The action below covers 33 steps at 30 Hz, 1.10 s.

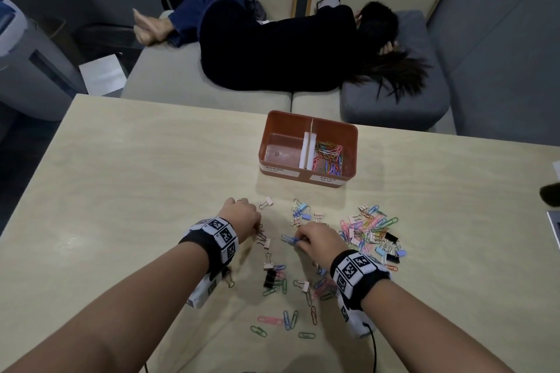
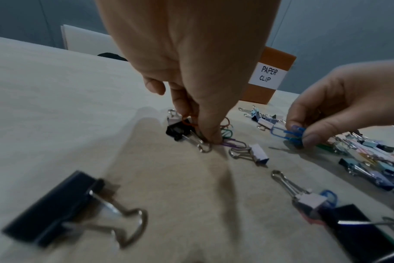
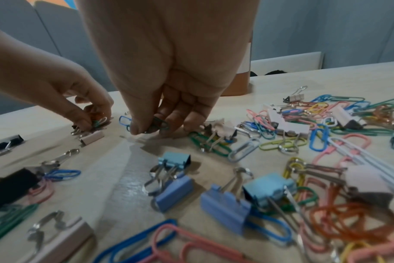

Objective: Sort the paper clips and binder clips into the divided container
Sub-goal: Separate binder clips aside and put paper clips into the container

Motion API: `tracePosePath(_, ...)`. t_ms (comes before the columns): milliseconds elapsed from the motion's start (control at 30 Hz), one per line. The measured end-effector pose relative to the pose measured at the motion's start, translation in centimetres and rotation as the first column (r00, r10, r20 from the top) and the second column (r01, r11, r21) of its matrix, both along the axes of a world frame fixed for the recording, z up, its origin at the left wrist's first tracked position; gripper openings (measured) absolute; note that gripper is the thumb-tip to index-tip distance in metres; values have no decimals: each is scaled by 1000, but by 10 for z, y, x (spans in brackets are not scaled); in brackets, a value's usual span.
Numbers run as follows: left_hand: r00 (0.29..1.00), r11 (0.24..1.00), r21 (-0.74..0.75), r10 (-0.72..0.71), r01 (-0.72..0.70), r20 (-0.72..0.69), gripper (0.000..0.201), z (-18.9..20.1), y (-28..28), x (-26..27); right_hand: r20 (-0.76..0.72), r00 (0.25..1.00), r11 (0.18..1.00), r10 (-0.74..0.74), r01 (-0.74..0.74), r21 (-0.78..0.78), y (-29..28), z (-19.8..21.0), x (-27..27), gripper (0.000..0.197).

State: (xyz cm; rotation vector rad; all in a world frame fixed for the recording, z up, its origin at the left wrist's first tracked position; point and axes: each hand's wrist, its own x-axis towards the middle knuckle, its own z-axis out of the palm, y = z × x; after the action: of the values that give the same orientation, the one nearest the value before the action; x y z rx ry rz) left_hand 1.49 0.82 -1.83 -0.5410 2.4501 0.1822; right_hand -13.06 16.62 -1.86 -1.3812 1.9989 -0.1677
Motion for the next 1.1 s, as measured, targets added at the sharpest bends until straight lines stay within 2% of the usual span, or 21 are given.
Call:
tracePosePath(67, 999, 1000, 3, 29, -29, -13, 27, 0, 2, 3, 12, 1000, 1000, -19, 19, -17, 2, 5, -3, 14)
tracePosePath(133, 991, 993, 42, 117, -115, -64, 26, 3, 3, 5, 15, 999, 999, -30, 31, -40, 2, 13, -9, 14)
tracePosePath(233, 949, 964, 118, 258, -239, -183, 24, 9, 2, 8, 19, 999, 993, -50, 52, -105, 1, 29, -20, 13)
tracePosePath(300, 924, 952, 141, 300, -273, -235, 25, 14, 1, 8, 23, 997, 984, -77, 80, -161, 1, 39, -28, 12)
tracePosePath(533, 878, 898, 187, 433, -399, -205, 16, 16, 5, 9, 19, 988, 976, -150, 151, -154, 5, 46, -38, 12)
tracePosePath(667, 870, 884, 261, 444, -388, -213, 14, 17, 10, 3, 18, 993, 986, -114, 116, -116, 4, 43, -36, 15)
tracePosePath(767, 850, 890, 300, 430, -343, -305, 11, 29, 5, -8, 27, 989, 972, -147, 150, -180, -2, 49, -42, 14)
tracePosePath(867, 798, 894, 337, 425, -296, -427, 12, 51, -5, -24, 22, 983, 949, -182, 181, -258, -13, 64, -55, 15)
tracePosePath(967, 735, 907, 353, 401, -232, -548, 13, 75, -17, -47, 24, 963, 890, -267, 257, -376, -27, 83, -74, 15)
tracePosePath(1033, 712, 913, 347, 389, -214, -585, 21, 90, -23, -68, 50, 937, 838, -345, 331, -434, -38, 92, -88, 14)
tracePosePath(1100, 693, 905, 359, 411, -229, -593, 20, 101, -27, -94, 61, 909, 804, -413, 396, -443, -51, 93, -102, 16)
